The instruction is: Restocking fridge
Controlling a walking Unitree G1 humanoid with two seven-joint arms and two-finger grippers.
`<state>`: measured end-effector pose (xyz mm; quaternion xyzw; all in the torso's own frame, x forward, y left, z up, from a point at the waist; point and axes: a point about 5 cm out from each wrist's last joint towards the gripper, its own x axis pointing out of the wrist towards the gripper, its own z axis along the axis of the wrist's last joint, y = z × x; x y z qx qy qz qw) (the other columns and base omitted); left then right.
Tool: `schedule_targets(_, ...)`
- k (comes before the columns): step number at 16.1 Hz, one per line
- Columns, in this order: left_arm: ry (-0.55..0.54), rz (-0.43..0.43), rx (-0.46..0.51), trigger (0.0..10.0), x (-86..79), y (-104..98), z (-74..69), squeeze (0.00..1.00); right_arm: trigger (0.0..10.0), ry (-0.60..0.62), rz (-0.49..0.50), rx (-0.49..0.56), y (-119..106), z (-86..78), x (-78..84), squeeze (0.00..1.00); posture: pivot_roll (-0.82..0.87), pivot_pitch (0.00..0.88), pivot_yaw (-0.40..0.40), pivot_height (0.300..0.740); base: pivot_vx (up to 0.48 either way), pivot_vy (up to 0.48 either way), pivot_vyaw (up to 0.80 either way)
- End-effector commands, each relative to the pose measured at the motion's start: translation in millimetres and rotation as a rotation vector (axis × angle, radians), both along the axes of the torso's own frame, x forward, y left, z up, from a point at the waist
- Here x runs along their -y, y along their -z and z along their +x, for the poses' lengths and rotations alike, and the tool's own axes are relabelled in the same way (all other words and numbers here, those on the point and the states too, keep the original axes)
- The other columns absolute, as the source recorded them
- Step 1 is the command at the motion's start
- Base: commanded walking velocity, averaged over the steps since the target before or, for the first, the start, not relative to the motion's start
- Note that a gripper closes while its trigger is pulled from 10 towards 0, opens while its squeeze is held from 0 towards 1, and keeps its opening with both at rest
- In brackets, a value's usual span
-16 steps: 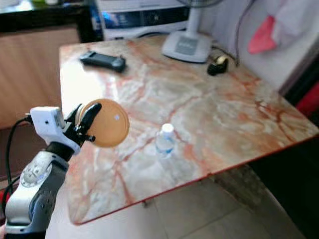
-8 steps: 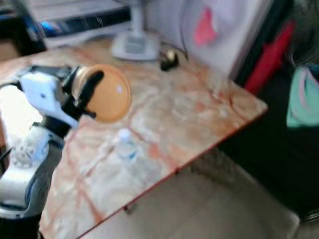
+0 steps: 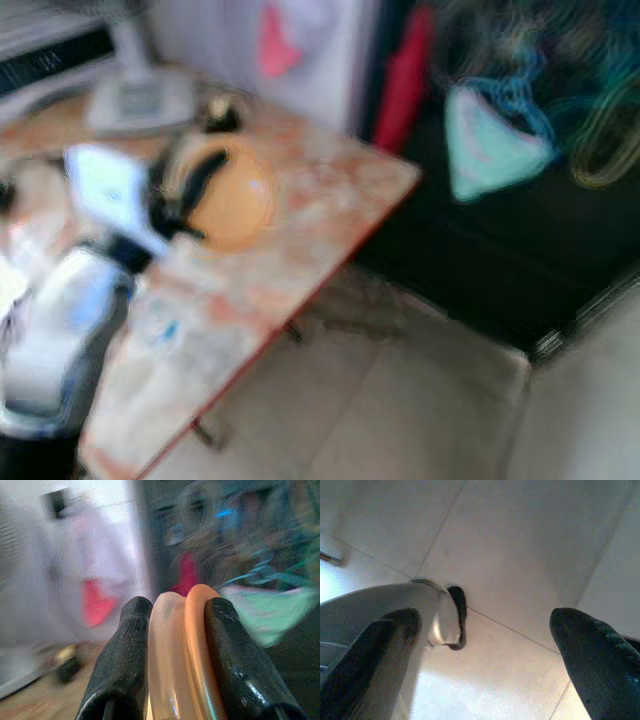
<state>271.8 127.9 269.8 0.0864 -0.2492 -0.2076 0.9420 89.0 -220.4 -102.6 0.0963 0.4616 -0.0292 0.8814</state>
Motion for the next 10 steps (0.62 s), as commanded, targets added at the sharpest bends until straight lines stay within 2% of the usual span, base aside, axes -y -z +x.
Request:
schedule_targets(1,-0.005,0.02,0.043,10.0,-0.6,-9,-3.4,0.0,10.0,0.007,0.005,-0.018,2,-6.0,-1.2,0.0,0.13,0.095,-0.032,0.74,0.0,0.0,-0.8)
schedule_targets(10,0.059,0.053,-0.014,10.0,7.6,4,-3.8,0.0,10.0,0.004,0.004,-0.02,2,-6.3,-1.6,0.0,0.12,0.075,-0.027,0.74,0.0,0.0,-0.8)
